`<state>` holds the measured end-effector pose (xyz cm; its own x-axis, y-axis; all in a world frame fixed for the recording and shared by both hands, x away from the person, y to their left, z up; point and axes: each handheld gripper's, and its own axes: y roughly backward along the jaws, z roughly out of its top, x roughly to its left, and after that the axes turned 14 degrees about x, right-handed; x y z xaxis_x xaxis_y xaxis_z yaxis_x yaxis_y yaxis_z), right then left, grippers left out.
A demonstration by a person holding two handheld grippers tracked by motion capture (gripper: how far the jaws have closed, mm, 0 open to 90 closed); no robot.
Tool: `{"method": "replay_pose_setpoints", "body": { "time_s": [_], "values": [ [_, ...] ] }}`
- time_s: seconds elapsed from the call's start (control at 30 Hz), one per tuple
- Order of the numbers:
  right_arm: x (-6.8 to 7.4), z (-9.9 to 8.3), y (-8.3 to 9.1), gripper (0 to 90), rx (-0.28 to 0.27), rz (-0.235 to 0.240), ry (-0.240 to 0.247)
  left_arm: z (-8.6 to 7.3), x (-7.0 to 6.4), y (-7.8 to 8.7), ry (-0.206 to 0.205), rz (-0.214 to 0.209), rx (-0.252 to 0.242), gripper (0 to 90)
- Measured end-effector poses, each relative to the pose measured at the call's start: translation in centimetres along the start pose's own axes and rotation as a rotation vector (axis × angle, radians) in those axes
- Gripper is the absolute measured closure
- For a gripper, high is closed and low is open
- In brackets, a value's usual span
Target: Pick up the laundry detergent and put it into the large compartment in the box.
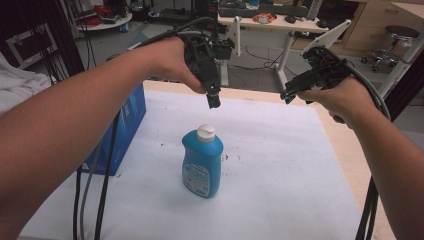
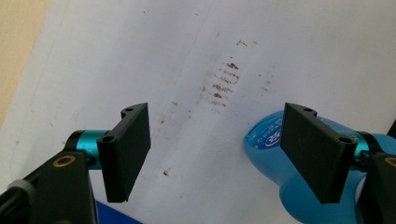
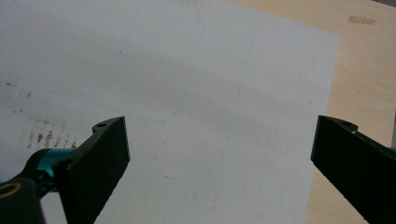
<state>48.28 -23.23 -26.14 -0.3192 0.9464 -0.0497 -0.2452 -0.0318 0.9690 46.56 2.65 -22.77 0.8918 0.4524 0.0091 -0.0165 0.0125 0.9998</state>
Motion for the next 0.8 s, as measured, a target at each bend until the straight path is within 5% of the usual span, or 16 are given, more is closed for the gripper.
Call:
{"method": "replay_pose_setpoints", "body": {
  "time_s": [0.33, 0.6, 0.8],
  "values": [
    [-0.4, -0.2, -0.1, 3.6, 0.006, 0.011, 0.016, -1.0, -0.7, 2.0, -0.071, -0.011, -0.005, 25.1],
    [-0.3, -0.7, 0.1, 3.6, 0.009, 0.019, 0.031, -2.3, -3.2, 3.9, -0.164, -0.016, -0.036, 25.1],
    [-0.2, -1.0, -0.1, 3.6, 0.006, 0.020, 0.038, -2.7, -4.3, 3.8, -0.219, -0.009, -0.001, 25.1]
  ]
}}
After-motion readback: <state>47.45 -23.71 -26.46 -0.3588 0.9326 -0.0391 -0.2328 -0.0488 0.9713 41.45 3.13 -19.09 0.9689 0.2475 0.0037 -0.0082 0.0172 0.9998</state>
